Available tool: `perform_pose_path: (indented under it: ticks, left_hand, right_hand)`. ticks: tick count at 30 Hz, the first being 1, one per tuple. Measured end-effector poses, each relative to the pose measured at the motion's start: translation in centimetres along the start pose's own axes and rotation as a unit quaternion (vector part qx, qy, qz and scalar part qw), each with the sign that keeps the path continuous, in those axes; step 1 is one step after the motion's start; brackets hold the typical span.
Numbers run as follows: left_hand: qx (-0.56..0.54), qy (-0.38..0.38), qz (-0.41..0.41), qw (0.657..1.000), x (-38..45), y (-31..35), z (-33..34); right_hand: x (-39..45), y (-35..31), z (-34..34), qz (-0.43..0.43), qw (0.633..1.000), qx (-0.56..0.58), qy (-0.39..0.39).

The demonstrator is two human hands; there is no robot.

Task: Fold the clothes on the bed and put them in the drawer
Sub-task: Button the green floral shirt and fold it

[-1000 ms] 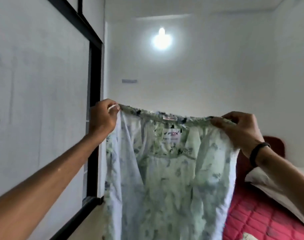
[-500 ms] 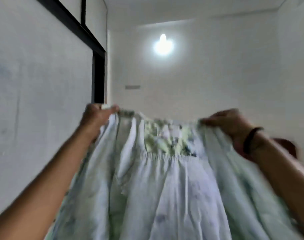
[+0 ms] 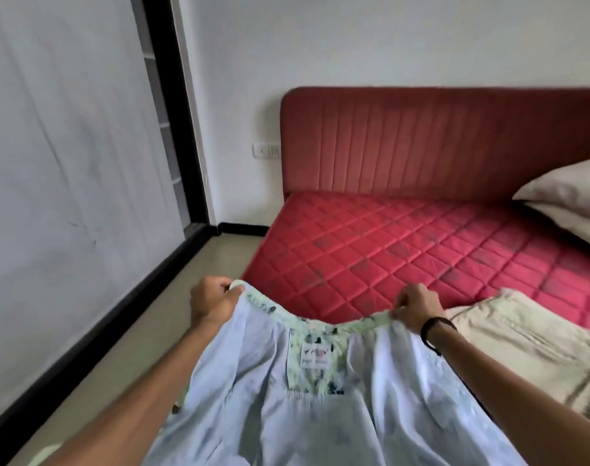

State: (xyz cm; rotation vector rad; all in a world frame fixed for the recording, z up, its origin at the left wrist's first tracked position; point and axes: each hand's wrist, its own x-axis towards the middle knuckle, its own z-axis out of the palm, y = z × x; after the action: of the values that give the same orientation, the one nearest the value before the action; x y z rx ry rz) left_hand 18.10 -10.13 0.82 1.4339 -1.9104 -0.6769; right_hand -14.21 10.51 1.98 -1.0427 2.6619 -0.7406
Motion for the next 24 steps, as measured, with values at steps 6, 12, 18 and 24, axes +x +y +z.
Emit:
perform_pose_path:
  ticks: [6, 12, 18, 24]
  left_hand:
    - [0.014, 0.084, 0.082, 0.993, -5.5, 3.5, -0.5]
    - [0.076, -0.012, 0.075, 0.994, -19.6, 1.4, 3.3]
    - [0.01, -0.171, 0.042, 0.984, -22.9, -0.6, 6.6]
    - [0.044, -0.23, 0.022, 0.972, -23.1, -1.6, 7.2]
  right_hand:
    - [-4.2, -2.9, -1.1, -0.03, 0.995, -0.024, 0.089]
    - [-16.3, -0.6, 2.3, -0.028, 0.992, 0.103, -0.061]
    - [-21.6, 0.9, 4.2, 0.012, 0.996, 0.048, -0.068]
    - [-22.6, 2.4, 7.3, 0.086, 0.978, 0.148, -0.117]
